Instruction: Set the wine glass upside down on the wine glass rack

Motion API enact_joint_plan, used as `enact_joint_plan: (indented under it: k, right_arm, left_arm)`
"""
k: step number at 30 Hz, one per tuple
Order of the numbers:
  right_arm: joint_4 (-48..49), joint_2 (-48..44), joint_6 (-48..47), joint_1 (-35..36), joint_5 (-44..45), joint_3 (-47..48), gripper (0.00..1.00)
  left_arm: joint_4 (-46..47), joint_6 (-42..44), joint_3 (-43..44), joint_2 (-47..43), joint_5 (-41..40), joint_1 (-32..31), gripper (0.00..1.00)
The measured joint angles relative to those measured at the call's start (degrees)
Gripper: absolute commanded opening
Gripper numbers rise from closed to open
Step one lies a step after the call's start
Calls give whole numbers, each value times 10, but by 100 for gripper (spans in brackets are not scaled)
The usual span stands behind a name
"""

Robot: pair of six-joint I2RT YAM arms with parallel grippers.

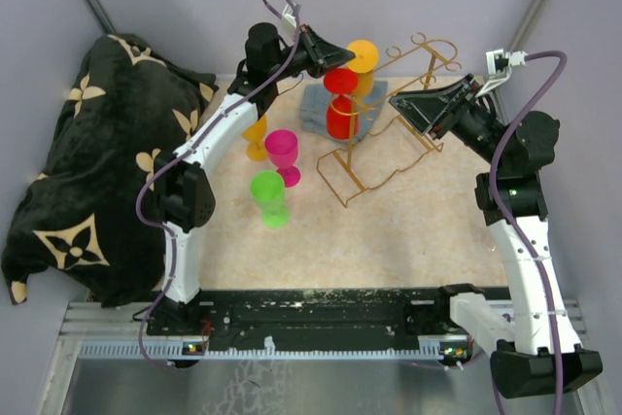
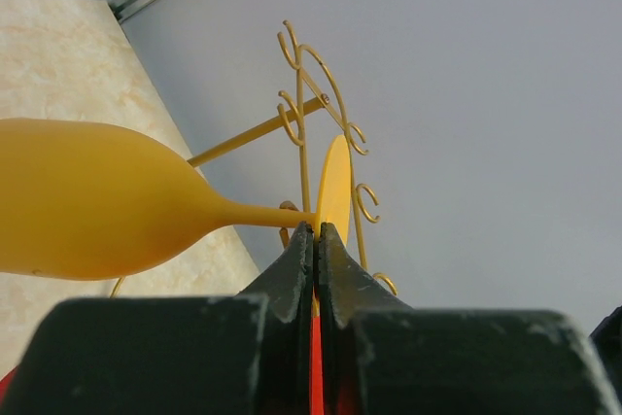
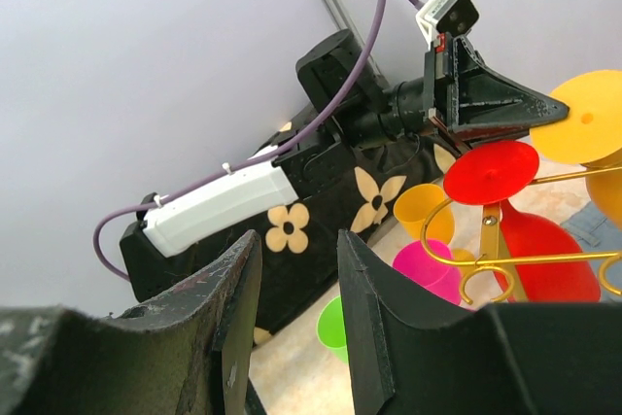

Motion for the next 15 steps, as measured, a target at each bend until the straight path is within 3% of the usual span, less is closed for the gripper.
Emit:
enact_joint_plan:
  k: [15]
  right_arm:
    - [5, 0, 5, 0, 3, -13, 38]
  left_arm:
    - [-5, 10, -6, 0, 2, -2, 0]
